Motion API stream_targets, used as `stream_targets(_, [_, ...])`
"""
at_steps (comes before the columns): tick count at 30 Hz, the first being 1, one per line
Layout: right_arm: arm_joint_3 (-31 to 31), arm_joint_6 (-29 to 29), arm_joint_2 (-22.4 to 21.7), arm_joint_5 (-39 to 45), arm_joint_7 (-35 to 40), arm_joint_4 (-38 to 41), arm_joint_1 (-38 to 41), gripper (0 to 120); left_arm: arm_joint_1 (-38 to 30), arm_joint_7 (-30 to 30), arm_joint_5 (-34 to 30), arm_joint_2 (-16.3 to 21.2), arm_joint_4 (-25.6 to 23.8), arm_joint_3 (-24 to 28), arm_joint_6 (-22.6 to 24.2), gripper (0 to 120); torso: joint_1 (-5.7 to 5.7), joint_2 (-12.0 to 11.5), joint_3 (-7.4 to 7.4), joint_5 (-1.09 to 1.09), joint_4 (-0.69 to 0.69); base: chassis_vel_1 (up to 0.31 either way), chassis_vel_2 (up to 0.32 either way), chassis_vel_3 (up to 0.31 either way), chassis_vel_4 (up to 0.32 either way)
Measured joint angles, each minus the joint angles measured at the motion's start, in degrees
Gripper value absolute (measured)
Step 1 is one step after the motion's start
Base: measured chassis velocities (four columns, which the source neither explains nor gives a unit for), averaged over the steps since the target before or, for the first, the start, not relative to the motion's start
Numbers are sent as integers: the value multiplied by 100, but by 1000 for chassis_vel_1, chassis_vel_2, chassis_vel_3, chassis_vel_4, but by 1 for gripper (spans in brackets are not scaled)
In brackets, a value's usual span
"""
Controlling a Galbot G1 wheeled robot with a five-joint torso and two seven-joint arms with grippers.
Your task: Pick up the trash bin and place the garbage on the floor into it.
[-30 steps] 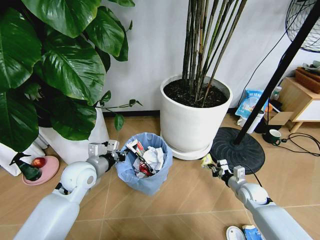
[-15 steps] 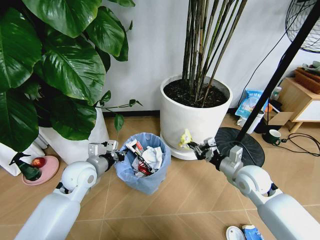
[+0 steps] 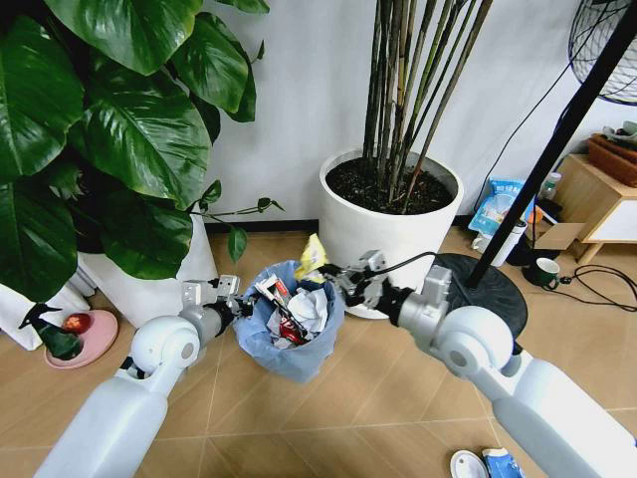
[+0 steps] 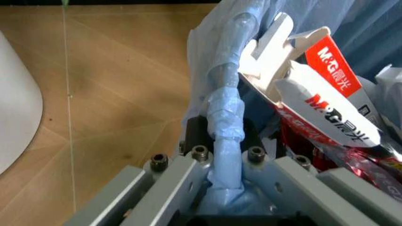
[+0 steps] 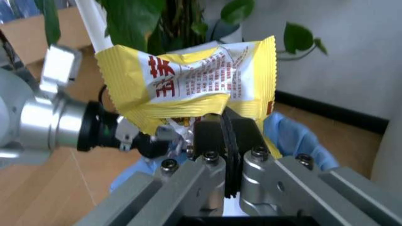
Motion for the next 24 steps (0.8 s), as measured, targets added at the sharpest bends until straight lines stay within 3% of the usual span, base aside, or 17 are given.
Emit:
stream_targets(6, [-96, -104, 1, -16, 11, -74, 27, 1, -24, -22, -11, -3, 2, 1, 0, 0, 0, 0, 0, 0, 0, 0, 0, 0, 0])
stream_targets(8, [-127, -118, -4, -35, 24, -86, 26, 13, -36, -23, -13, -4, 11, 1, 0, 0, 0, 0, 0, 0, 0, 0, 0, 0, 0])
stream_targets(20, [-209, -112, -2, -82, 34, -234, 76, 53, -121, -25, -13, -73, 50, 80, 1, 0, 0, 0, 0, 0, -1, 0, 0, 0, 0])
stream_targets(24, [-140, -65, 17, -89, 130, -259, 56, 72, -138, -25, -13, -73, 64, 83, 1, 0, 0, 0, 0, 0, 0, 0, 0, 0, 0])
